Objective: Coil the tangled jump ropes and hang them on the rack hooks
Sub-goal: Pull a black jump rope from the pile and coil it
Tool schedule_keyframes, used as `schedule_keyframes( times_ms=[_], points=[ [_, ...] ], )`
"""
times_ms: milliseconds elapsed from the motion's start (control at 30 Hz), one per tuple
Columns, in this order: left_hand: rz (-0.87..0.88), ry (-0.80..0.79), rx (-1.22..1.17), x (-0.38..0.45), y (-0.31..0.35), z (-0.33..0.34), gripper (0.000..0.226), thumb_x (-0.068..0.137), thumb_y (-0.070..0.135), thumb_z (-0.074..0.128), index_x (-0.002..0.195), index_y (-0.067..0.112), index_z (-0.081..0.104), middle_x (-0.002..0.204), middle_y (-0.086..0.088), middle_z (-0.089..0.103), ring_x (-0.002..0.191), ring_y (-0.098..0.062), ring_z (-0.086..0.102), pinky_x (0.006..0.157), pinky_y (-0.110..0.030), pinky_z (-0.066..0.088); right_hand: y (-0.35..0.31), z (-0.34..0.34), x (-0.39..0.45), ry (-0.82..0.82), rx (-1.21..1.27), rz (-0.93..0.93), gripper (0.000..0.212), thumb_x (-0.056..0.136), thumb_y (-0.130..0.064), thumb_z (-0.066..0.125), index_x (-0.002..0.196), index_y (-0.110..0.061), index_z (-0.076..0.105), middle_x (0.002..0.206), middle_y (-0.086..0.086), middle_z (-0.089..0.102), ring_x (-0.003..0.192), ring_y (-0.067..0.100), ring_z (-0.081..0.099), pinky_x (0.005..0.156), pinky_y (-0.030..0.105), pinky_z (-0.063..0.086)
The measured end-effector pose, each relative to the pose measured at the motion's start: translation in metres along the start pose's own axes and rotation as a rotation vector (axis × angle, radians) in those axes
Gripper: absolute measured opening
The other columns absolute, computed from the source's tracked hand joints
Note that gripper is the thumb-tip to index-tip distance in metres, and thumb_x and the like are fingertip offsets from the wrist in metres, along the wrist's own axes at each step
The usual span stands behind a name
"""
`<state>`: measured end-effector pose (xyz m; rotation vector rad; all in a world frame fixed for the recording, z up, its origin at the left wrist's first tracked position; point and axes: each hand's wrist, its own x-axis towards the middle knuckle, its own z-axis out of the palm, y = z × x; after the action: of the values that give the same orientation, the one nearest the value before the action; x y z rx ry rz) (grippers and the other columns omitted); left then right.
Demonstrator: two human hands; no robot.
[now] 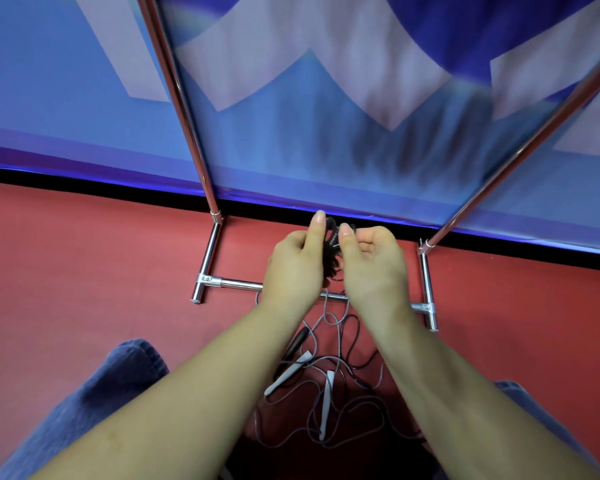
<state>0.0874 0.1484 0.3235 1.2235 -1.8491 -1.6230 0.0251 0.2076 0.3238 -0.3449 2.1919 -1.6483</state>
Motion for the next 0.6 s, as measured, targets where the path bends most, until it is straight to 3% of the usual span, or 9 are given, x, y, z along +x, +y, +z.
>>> schedule_keyframes(
  times_ms=[67,200,300,467,600],
  points=[
    [-0.032,-0.002,-0.063,0.002,0.002,-0.001,0.051,0.092,0.052,0.050,0.064,0.012,0.062,0.054,0.000,0.061,0.048,-0.017,0.053,0.053,-0.028,0.038,0.000,-0.003,0.004,-0.024,0.013,-0.002,0.021,0.095,-0.021,0.053,0.075,-0.022,0.053,0.077,0.002,0.066,0.080,0.022,0.067,0.079,0.038,0.055],
    [-0.017,-0.055,-0.149,0.000,0.007,0.000,0.043,0.094,0.045,0.052,0.059,0.024,0.067,0.057,-0.003,0.060,0.049,-0.019,0.052,0.042,-0.020,0.033,-0.010,-0.015,0.015,-0.121,0.347,0.261,0.023,0.099,-0.017,0.045,0.082,-0.016,0.061,0.081,-0.001,0.068,0.071,0.006,0.068,0.078,0.028,0.053],
    [0.013,-0.095,-0.161,-0.003,0.009,0.002,0.043,0.096,0.040,0.052,0.057,0.027,0.064,0.053,0.005,0.056,0.044,-0.011,0.046,0.040,-0.018,0.032,-0.007,-0.024,0.025,-0.158,0.563,0.499,0.025,0.100,-0.021,0.044,0.085,-0.013,0.062,0.085,0.000,0.069,0.080,0.010,0.066,0.087,0.031,0.050],
    [-0.007,-0.193,-0.205,-0.014,0.009,0.010,0.041,0.098,0.033,0.050,0.061,0.021,0.064,0.051,0.003,0.055,0.044,-0.016,0.046,0.042,-0.018,0.035,0.004,-0.030,0.038,-0.090,0.714,0.657,0.021,0.099,-0.020,0.047,0.086,-0.011,0.061,0.069,-0.001,0.071,0.061,0.010,0.069,0.056,0.024,0.053],
    [0.013,-0.214,-0.231,-0.023,0.012,0.016,0.036,0.098,0.030,0.049,0.067,0.019,0.063,0.056,-0.005,0.055,0.049,-0.020,0.049,0.045,-0.023,0.038,0.009,-0.029,0.042,-0.058,0.695,0.627,0.021,0.097,-0.020,0.050,0.082,-0.010,0.062,0.073,0.000,0.070,0.059,0.010,0.068,0.053,0.023,0.054]
  ],
)
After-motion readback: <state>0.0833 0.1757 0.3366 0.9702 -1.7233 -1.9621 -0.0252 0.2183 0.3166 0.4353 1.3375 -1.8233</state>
